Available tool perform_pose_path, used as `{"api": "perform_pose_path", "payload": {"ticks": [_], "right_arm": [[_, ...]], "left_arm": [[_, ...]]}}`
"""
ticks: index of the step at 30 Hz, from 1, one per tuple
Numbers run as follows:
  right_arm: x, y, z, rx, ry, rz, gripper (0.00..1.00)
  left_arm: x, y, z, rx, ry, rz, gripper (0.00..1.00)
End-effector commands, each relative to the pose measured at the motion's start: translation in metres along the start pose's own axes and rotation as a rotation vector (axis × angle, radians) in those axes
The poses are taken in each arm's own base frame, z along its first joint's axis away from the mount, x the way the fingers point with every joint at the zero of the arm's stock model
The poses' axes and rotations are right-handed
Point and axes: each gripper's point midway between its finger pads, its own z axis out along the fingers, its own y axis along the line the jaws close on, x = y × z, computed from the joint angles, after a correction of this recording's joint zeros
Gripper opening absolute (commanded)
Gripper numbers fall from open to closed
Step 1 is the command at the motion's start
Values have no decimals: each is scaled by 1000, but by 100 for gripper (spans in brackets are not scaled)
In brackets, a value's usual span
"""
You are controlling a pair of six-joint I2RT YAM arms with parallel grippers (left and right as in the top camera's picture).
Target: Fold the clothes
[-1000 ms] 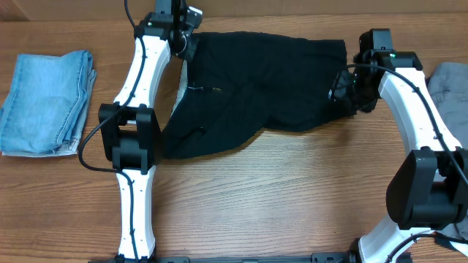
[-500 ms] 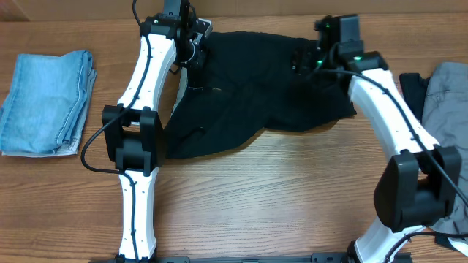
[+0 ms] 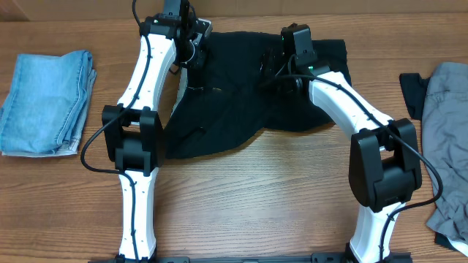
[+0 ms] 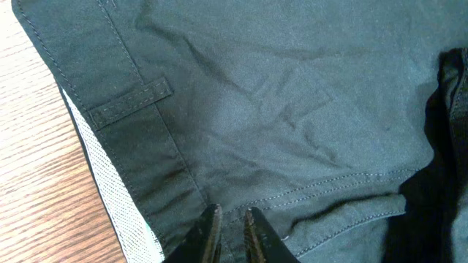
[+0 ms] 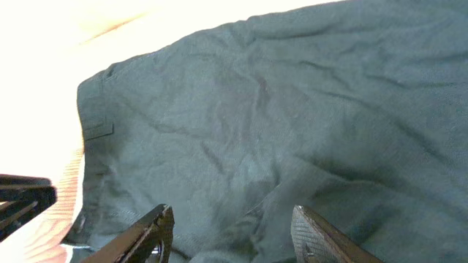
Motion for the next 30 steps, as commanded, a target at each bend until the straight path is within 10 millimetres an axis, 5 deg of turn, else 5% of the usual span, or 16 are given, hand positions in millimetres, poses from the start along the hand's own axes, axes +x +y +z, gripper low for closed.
{"api": "perform_pose_path", "payload": {"ticks": [1,3,7,8,12,15,19,30], "right_arm": [[1,1,3,-7,15,-186,55],[10,5,-3,-41,83,-293,54],[10,14,-27,-79,183,-557,56],[6,17,-37,-80,200,-618,56],[-17,25,-63,-97,189,-847,52],[-25,29,-65,-114,151,-1048,57],[-33,26,-65,-109,127,-1073,54],[-21,-32,-51,-245,224,-1106,59]], "left_arm": [[8,2,10,11,27,-24,25],[8,2,10,12,29,-25,36],[8,2,10,12,29,-25,96],[8,2,10,12,31,-25,100],[9,2,10,13,35,-27,100],[9,2,10,13,35,-26,100],[9,2,10,13,35,-26,100],[9,2,10,13,35,-26,100]]}}
